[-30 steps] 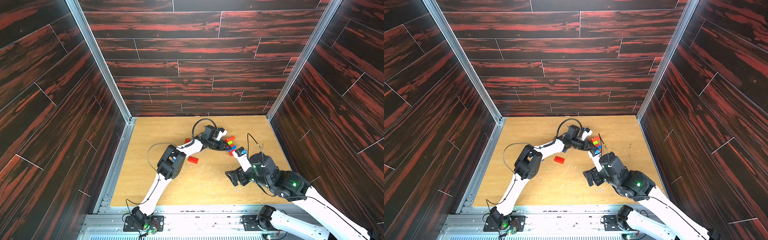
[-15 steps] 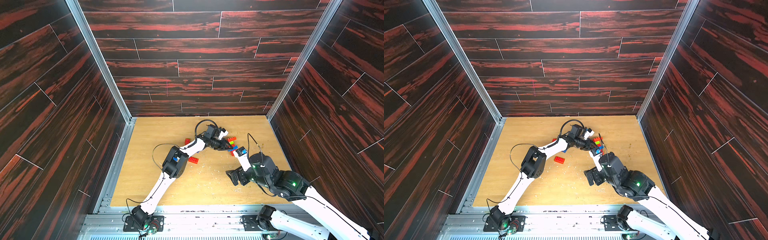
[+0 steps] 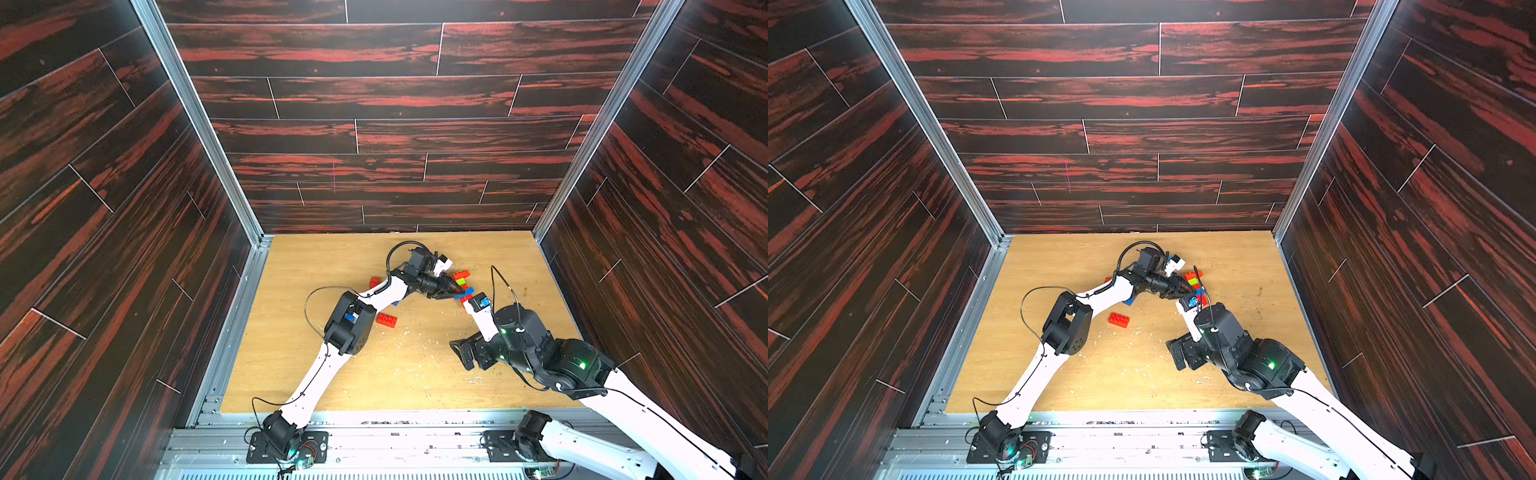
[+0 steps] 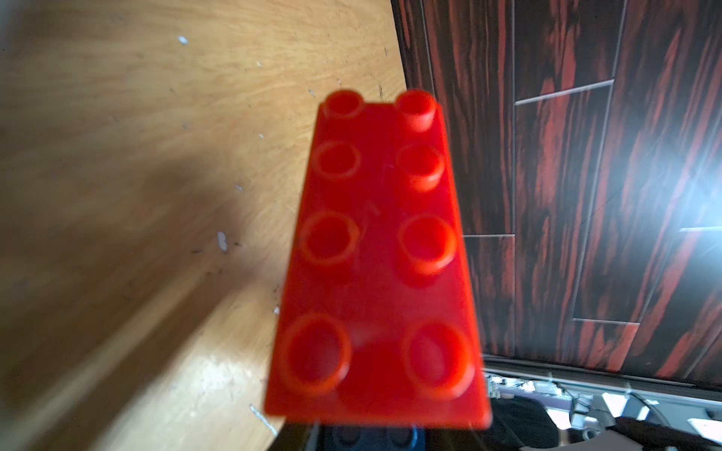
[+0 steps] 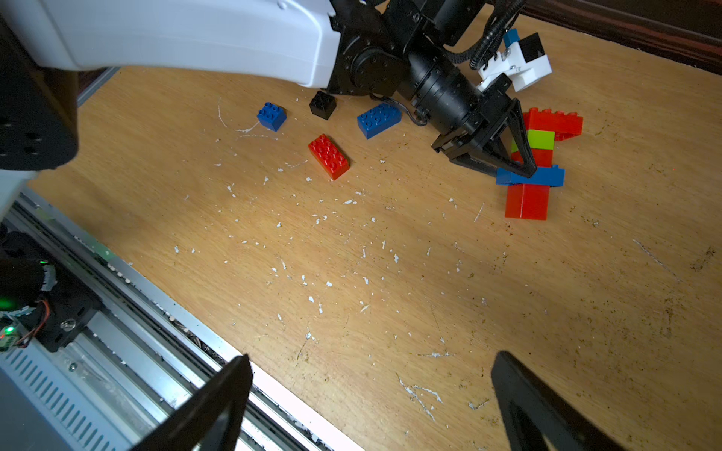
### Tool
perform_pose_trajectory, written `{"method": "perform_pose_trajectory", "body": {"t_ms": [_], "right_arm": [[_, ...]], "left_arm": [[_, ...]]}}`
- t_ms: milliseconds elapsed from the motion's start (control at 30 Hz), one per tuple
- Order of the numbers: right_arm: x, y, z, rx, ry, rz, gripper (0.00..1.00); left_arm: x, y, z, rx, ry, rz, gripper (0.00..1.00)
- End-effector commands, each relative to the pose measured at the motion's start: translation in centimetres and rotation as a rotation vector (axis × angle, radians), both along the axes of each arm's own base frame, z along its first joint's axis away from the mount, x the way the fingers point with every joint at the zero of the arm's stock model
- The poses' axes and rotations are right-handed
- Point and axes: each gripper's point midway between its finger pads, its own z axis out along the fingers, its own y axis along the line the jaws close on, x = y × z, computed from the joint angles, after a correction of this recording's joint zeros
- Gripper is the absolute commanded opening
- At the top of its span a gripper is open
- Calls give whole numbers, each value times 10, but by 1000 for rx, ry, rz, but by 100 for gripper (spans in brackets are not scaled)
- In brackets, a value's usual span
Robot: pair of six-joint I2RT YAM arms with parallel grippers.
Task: Assemble the letter f with lego
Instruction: Place the lego brick at the center of the board.
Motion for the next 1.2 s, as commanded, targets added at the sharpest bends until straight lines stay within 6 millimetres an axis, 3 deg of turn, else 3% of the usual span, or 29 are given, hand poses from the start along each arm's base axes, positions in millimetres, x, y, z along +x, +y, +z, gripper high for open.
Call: {"method": "perform_pose_trajectory", "body": {"t_ms": [0, 567, 1167], "right_arm": [[0, 3, 6, 19, -7, 4, 98], [4, 9, 5, 9, -5, 14, 98], [5, 13, 6, 16, -4, 19, 99]], "left_arm": [[7, 0, 13, -60, -1, 0, 26], [4, 8, 11, -72, 55, -53, 25], [-17, 23, -1, -6, 94, -147, 24]]}}
